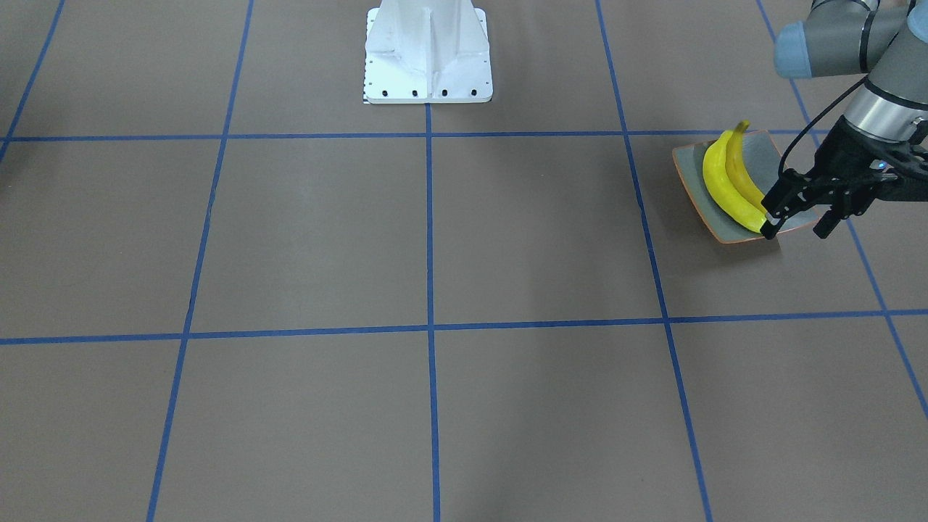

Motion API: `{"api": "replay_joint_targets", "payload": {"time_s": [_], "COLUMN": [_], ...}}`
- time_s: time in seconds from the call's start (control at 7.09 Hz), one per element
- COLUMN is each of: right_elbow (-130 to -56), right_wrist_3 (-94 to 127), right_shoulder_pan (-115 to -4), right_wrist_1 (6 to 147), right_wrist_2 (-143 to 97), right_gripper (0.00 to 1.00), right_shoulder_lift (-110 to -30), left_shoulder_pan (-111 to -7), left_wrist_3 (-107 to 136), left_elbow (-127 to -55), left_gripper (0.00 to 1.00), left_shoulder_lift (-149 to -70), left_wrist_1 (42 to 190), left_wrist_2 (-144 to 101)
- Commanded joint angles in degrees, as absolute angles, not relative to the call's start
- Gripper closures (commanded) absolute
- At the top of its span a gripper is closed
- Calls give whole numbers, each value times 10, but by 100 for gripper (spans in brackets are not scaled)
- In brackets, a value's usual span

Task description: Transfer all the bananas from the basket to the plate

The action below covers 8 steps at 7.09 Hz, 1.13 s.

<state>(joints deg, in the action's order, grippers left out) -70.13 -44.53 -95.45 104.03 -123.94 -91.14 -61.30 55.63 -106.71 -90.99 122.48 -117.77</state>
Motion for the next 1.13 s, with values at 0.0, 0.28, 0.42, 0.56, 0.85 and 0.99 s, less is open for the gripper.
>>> {"api": "replay_joint_targets", "payload": {"time_s": [0.0,0.28,0.42,0.56,0.85,0.99], "right_elbow": [-697,-697,-695,-695,-693,-685], "right_wrist_3": [-444,-445,-446,-446,-444,-444], "right_shoulder_pan": [-954,-954,-954,-954,-954,-954], "right_wrist_1": [1040,1041,1041,1041,1041,1040], "right_wrist_2": [-1239,-1240,-1240,-1241,-1240,-1241], "right_gripper": [29,30,30,30,30,30], "right_shoulder_lift": [-910,-911,-915,-916,-916,-911], "left_shoulder_pan": [-613,-613,-614,-615,-615,-615], "left_wrist_3": [557,555,555,555,555,555], "left_elbow": [-1068,-1074,-1078,-1079,-1081,-1082], "left_gripper": [0,0,0,0,0,0], "left_shoulder_lift": [-911,-917,-917,-916,-914,-913], "left_wrist_1": [1225,1220,1219,1219,1219,1219], "left_wrist_2": [-1178,-1182,-1182,-1182,-1182,-1182]}}
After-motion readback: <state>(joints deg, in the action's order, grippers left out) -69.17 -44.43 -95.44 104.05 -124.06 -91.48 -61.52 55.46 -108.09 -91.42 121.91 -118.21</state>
